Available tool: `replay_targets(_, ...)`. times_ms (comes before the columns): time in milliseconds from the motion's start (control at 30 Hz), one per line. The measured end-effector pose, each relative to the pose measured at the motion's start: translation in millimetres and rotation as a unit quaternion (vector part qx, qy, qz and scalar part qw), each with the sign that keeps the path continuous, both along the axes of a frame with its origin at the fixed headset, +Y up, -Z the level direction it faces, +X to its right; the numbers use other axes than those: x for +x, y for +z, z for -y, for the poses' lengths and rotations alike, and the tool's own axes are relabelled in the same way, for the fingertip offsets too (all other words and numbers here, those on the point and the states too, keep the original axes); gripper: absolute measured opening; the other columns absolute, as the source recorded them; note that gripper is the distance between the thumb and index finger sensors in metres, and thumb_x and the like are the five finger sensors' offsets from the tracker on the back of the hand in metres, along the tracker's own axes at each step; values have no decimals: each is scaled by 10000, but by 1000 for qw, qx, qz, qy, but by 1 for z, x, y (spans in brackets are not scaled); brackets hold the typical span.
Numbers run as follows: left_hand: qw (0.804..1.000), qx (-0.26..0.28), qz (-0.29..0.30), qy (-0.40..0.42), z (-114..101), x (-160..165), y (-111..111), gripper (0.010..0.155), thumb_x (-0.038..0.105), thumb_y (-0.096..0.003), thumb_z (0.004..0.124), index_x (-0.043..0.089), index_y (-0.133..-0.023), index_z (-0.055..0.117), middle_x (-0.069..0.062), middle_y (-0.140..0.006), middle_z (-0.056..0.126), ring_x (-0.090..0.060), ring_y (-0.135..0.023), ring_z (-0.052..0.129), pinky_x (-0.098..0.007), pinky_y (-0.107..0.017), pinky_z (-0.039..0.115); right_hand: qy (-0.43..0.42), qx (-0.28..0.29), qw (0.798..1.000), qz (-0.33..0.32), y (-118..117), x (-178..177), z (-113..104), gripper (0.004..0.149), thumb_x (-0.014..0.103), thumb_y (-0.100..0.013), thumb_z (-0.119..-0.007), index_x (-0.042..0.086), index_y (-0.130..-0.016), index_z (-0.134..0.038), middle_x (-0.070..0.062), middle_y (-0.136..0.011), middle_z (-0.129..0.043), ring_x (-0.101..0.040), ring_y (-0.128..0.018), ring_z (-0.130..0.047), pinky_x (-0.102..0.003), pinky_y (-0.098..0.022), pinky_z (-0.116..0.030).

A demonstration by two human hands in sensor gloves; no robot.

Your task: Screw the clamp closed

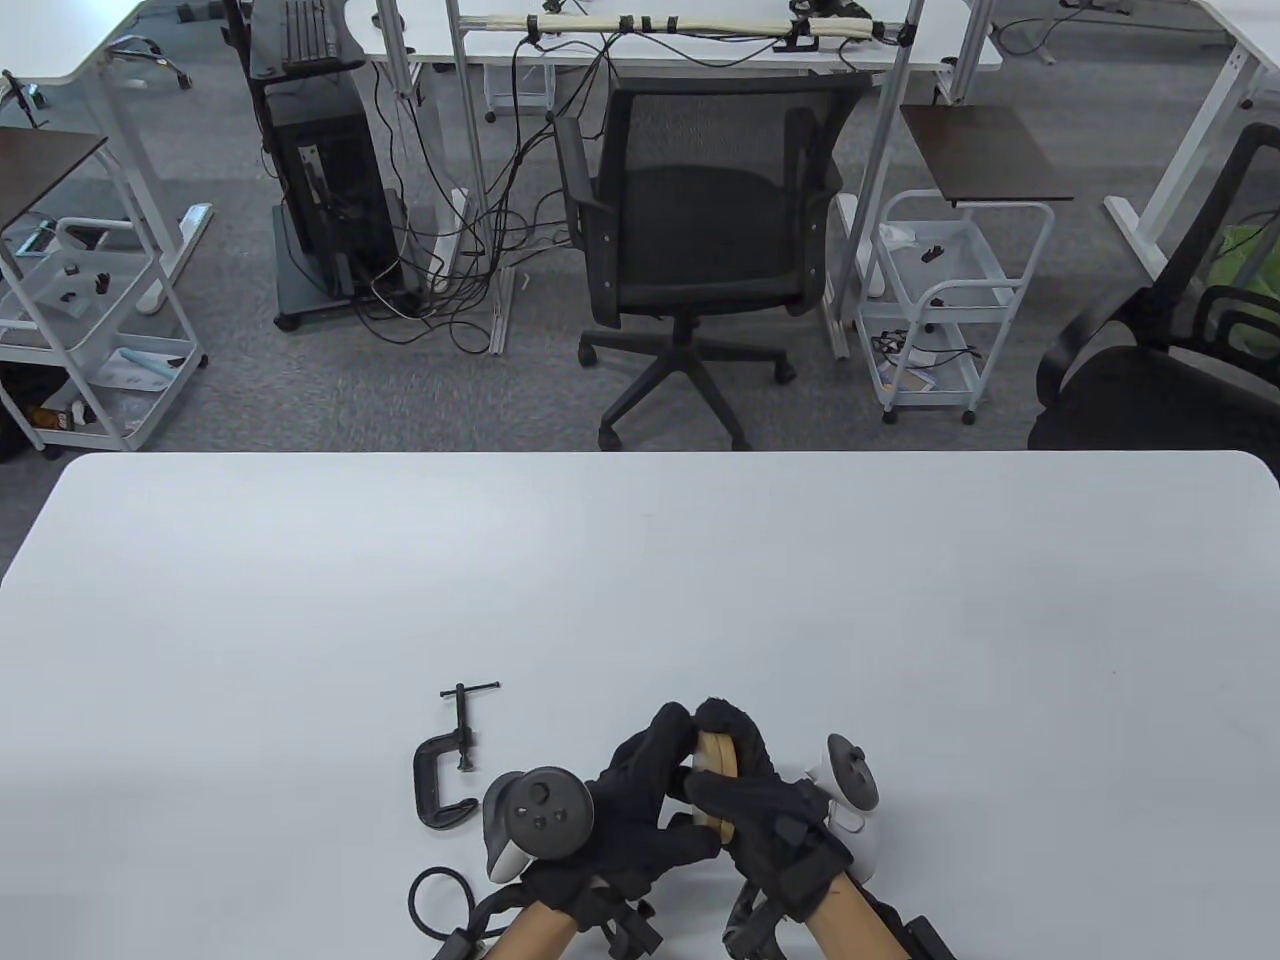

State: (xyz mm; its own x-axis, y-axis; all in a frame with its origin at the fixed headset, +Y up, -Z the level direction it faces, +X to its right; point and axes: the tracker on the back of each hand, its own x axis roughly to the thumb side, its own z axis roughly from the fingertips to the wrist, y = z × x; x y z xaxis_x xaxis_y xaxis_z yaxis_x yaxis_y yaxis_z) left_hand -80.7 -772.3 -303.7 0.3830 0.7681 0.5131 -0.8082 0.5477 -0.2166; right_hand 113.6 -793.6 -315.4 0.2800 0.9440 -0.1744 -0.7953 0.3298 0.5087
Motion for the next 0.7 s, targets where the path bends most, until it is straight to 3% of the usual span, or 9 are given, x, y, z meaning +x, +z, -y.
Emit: replay_targets(700, 999, -13, 28, -14, 0, 2, -4, 1054, 614, -351, 900, 318, -1150, 279, -110, -1210, 534, -434, -1086, 507, -710, -669, 581, 11, -15, 999, 28, 4, 1, 7, 905, 562, -465, -921, 381, -1063, -266, -197, -1104, -182, -538, -861, -485, -561, -511, -713)
